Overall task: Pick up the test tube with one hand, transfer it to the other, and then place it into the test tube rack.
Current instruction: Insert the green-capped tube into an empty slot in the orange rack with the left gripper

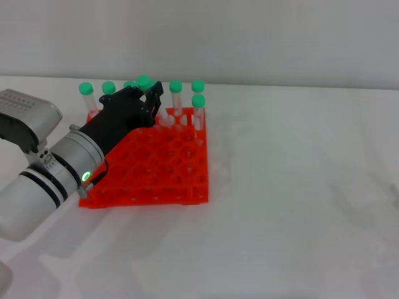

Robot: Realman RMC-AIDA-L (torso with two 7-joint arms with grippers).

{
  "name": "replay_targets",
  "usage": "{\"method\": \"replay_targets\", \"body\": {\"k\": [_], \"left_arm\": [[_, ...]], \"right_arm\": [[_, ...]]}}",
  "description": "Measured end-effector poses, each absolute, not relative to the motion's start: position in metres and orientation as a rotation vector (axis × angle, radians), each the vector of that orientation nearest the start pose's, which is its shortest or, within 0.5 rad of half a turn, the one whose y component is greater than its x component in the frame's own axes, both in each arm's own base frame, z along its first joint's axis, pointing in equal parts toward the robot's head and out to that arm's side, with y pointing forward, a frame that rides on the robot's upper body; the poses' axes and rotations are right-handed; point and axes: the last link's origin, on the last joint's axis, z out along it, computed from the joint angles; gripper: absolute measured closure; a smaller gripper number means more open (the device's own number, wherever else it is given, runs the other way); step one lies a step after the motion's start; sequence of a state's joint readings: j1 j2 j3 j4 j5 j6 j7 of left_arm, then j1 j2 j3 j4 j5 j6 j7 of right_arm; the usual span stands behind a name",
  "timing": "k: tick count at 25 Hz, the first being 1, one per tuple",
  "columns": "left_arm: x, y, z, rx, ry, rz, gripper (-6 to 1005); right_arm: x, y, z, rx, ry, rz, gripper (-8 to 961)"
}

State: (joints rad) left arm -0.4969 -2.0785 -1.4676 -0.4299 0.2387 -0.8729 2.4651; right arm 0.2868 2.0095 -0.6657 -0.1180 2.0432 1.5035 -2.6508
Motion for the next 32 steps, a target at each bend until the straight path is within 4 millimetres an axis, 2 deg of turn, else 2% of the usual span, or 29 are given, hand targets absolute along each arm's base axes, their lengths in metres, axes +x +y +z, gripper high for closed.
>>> {"method": "replay_targets", "body": {"k": [11,32], "left_arm": [[-0.241,0.393,-0.043,-1.991,-0.616,-0.854,795],[-0.241,0.392,-0.051,-2.023,-0.630,-0.813,796]], "right_arm": [[0.356,0.268,0.037,-1.774,0.416,0.868,81],[0.356,0.268,0.037,-1.772,0.418,0.869,80]]}}
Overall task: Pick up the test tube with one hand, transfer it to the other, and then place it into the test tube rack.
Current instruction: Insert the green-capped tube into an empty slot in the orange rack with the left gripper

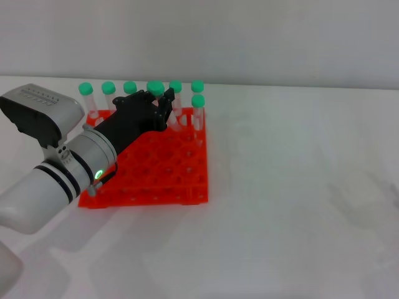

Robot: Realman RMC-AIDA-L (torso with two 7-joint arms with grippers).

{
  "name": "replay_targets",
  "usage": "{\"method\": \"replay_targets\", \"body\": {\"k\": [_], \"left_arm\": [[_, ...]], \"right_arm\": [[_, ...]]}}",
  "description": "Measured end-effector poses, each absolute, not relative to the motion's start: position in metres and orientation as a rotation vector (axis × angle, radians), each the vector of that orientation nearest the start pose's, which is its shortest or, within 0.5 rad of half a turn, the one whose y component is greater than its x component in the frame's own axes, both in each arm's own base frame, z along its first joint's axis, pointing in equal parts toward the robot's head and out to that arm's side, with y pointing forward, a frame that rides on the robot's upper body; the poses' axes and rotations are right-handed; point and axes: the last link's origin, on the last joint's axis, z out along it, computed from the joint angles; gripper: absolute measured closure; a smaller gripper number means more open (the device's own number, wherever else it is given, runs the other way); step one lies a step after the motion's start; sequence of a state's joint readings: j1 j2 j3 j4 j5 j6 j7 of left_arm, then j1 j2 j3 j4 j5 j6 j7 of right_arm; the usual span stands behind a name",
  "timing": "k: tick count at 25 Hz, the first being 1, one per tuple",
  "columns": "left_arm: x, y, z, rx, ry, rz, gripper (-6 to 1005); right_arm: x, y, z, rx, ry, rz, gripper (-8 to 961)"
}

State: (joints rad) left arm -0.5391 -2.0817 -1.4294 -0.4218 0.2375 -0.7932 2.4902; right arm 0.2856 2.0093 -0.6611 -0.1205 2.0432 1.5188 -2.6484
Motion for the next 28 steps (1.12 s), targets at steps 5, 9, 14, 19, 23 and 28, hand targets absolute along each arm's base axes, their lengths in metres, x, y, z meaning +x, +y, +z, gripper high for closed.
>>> {"method": "replay_targets", "body": {"k": [5,9,14,19,23,28], "left_arm": [[-0.241,0.395,-0.052,-2.026,-0.633,-0.793,796],[-0.242,0.402,-0.057,-2.039,-0.650,-0.724,796],[-0.239,0.404,-0.063,-2.072,-0.631,-0.690,792],[-0.241,0.405,-0.064,-2.075,-0.617,-0.663,778],[-0.243,0.404,-0.067,-2.083,-0.627,-0.634,767],[-0.249,0.397,-0.072,-2.094,-0.640,-0.610,649]], "right_arm": [[0.357,0.268,0.038,-1.772,0.419,0.867,80],[0.357,0.268,0.037,-1.773,0.420,0.868,80],[0.356,0.268,0.037,-1.774,0.420,0.869,80],[0.355,0.268,0.038,-1.772,0.413,0.876,80],[0.355,0.267,0.039,-1.771,0.411,0.878,81],[0.356,0.267,0.039,-1.771,0.409,0.877,81]]}}
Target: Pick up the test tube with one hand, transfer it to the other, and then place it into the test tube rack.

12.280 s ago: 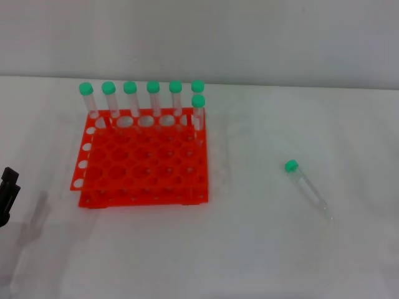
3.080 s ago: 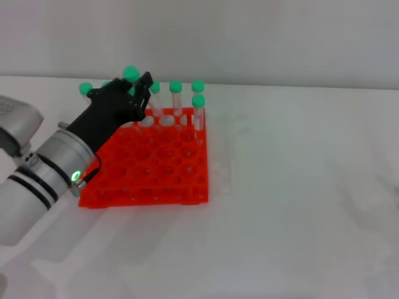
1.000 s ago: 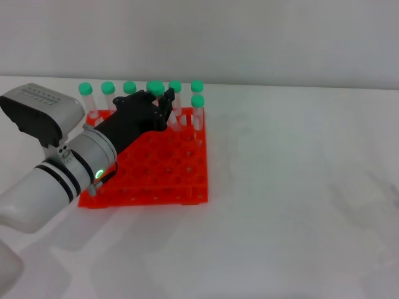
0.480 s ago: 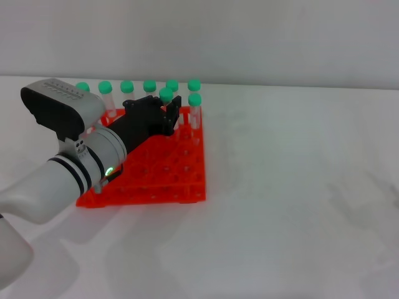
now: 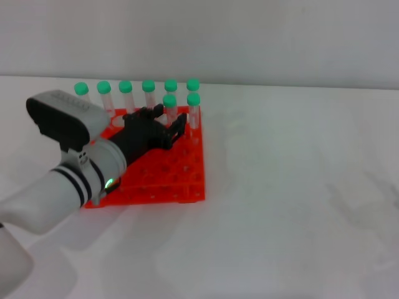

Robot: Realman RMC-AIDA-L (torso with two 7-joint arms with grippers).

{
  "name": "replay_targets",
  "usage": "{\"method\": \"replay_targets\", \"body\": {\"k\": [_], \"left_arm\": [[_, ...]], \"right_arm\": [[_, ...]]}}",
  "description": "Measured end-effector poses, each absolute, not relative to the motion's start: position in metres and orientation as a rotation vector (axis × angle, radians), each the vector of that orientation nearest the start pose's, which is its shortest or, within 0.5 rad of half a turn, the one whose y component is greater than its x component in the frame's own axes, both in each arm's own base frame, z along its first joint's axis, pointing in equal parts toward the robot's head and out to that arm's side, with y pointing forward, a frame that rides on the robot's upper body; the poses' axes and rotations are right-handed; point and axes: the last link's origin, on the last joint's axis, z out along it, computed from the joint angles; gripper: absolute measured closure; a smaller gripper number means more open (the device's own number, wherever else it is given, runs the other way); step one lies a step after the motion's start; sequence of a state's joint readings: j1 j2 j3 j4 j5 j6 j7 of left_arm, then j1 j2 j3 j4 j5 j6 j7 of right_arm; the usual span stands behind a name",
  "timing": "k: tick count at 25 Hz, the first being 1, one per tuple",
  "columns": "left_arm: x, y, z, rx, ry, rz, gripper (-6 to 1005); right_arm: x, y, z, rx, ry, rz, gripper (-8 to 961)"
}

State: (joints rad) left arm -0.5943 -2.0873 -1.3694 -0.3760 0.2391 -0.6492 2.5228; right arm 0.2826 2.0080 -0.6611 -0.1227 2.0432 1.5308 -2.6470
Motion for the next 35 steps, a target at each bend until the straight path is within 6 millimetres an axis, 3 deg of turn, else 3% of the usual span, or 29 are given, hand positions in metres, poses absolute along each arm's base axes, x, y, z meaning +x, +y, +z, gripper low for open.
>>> {"method": "replay_targets", "body": {"k": [4,8,9,10,12,13,14,15,18,22,28,35], "left_arm": [[-0.259,0.383,-0.074,-2.085,-0.668,-0.619,554],[-0.277,0.355,-0.065,-2.020,-0.698,-0.703,372],[-0.283,0.339,-0.056,-1.972,-0.678,-0.783,327],[-0.283,0.339,-0.056,-1.972,-0.678,-0.783,295],[-0.294,0.317,-0.042,-1.882,-0.648,-0.873,231],[-0.307,0.296,-0.026,-1.767,-0.623,-0.950,200],[-0.307,0.296,-0.026,-1.767,-0.623,-0.950,168],[-0.316,0.283,-0.017,-1.697,-0.617,-0.986,136],[-0.340,0.254,0.003,-1.528,-0.643,-1.035,138],[-0.364,0.234,0.013,-1.410,-0.732,-1.029,140],[-0.385,0.225,0.012,-1.318,-0.901,-1.023,144],[-0.391,0.225,0.009,-1.297,-0.969,-1.017,146]], "right_arm": [[0.356,0.267,0.039,-1.771,0.409,0.875,81],[0.357,0.266,0.040,-1.761,0.416,0.872,81],[0.358,0.266,0.040,-1.752,0.421,0.870,81],[0.359,0.266,0.041,-1.744,0.425,0.869,81],[0.361,0.266,0.042,-1.730,0.434,0.862,81],[0.362,0.266,0.042,-1.726,0.438,0.858,81],[0.363,0.267,0.043,-1.720,0.444,0.853,81],[0.364,0.267,0.043,-1.713,0.453,0.849,81],[0.368,0.266,0.042,-1.673,0.491,0.848,81],[0.371,0.264,0.042,-1.637,0.520,0.852,81],[0.377,0.259,0.039,-1.574,0.585,0.861,80],[0.378,0.255,0.034,-1.579,0.616,0.858,80]]}}
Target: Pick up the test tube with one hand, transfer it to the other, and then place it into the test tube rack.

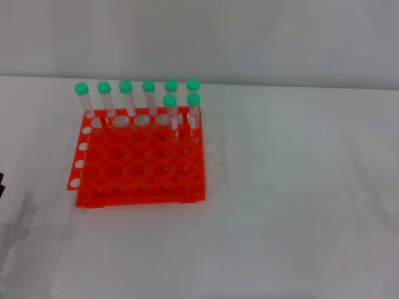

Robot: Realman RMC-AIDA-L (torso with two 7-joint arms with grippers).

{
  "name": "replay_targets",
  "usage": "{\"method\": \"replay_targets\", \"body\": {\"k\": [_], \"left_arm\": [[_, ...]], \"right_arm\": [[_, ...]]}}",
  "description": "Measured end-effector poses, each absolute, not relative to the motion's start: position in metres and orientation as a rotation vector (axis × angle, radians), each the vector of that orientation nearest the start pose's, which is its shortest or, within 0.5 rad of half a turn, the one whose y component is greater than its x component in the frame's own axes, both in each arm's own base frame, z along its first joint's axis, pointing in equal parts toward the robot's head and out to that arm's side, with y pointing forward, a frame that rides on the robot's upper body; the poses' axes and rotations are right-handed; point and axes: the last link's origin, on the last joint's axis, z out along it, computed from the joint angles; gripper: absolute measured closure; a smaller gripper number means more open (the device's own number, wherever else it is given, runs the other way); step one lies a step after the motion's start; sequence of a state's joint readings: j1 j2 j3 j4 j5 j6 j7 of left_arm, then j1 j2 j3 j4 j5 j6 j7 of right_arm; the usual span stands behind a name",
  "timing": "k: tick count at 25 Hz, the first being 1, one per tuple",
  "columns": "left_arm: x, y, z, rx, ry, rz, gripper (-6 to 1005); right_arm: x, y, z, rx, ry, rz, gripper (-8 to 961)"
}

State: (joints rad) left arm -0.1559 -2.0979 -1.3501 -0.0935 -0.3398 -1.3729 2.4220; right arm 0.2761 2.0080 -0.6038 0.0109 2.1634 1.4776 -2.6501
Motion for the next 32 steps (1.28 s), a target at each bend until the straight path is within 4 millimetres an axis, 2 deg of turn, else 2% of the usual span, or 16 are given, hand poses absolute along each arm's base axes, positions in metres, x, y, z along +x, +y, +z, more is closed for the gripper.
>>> {"method": "replay_targets", "body": {"k": [7,16,32], "left_arm": [[-0.390,0.220,0.005,-1.328,-0.924,-0.965,142],[-0.389,0.207,0.004,-1.344,-0.906,-0.979,127],[-0.388,0.209,0.006,-1.338,-0.901,-0.988,127]], "right_arm": [[0.383,0.253,0.030,-1.570,0.654,0.838,80],[0.383,0.248,0.022,-1.577,0.637,0.791,80],[0.380,0.254,0.024,-1.573,0.622,0.799,81]]}}
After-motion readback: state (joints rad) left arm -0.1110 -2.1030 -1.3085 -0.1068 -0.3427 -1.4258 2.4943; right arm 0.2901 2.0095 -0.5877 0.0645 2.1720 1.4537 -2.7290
